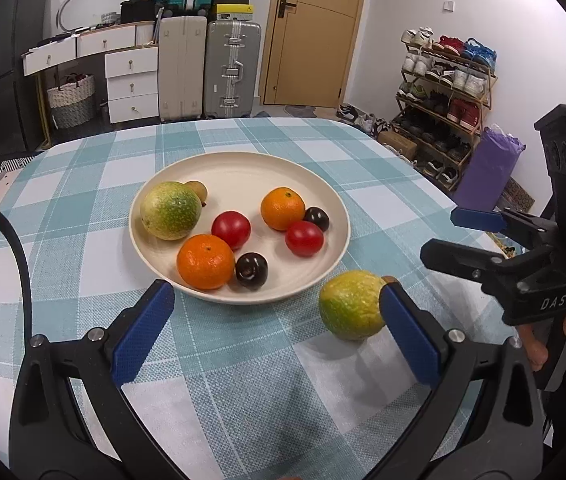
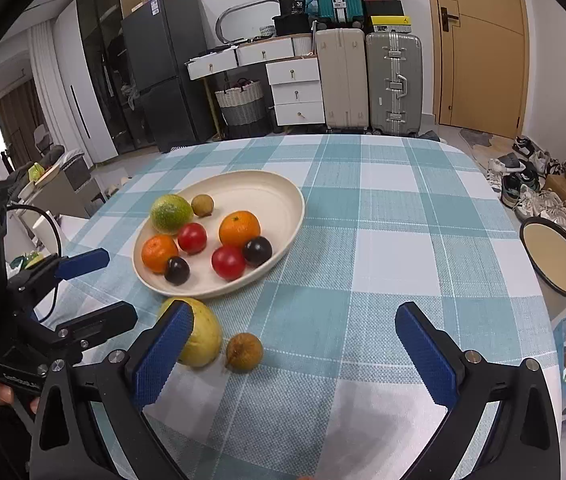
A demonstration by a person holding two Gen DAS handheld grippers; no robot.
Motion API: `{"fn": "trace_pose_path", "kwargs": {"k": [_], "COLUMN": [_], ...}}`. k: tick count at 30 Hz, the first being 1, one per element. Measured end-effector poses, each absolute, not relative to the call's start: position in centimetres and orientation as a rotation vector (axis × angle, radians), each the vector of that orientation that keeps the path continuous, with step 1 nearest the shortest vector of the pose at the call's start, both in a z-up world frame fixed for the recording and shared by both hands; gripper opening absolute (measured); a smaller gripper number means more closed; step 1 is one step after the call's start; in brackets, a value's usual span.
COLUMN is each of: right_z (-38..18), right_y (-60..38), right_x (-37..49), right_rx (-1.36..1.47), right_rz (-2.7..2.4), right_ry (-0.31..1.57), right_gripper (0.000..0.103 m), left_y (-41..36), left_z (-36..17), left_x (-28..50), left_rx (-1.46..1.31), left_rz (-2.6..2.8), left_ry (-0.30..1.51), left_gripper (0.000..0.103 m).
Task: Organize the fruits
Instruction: 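Withdraw both open tools toward the yellow citrus and brown kiwi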
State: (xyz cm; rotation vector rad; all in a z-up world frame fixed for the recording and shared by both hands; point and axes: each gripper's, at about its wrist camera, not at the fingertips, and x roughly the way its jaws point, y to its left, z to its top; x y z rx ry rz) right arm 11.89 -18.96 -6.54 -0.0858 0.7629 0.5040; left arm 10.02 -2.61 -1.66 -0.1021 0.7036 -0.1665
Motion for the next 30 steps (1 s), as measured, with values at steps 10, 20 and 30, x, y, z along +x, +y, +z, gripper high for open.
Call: {"fn": "trace_pose_path", "kwargs": {"k": [10,20,30], "right_z": [-9.3,-10.2,-10.4], "right_y": [-18.9,-18.3,-16.8], "right_x": [12.0,11.6,11.1], "right_rx": [-0.140,-0.179,-0.234], "right_rz": [0.509,0.537,0.579], "right_ry": [0.884,0.913,0.923], "right_gripper": [0.103,0.099,0.075], "left_y": [-3.4,-4.1,-4.3], "left_z": [-2.1,-2.4,-2.5], "left_x": [10.0,9.9,10.1], "left_rx": [-0.089,-0.061,-0.053], "left_rz": [-0.207,-0.217,-0.216], "left_ry": [0.732,0.743,0.750], "left_gripper": [0.102,0.102,0.102]}}
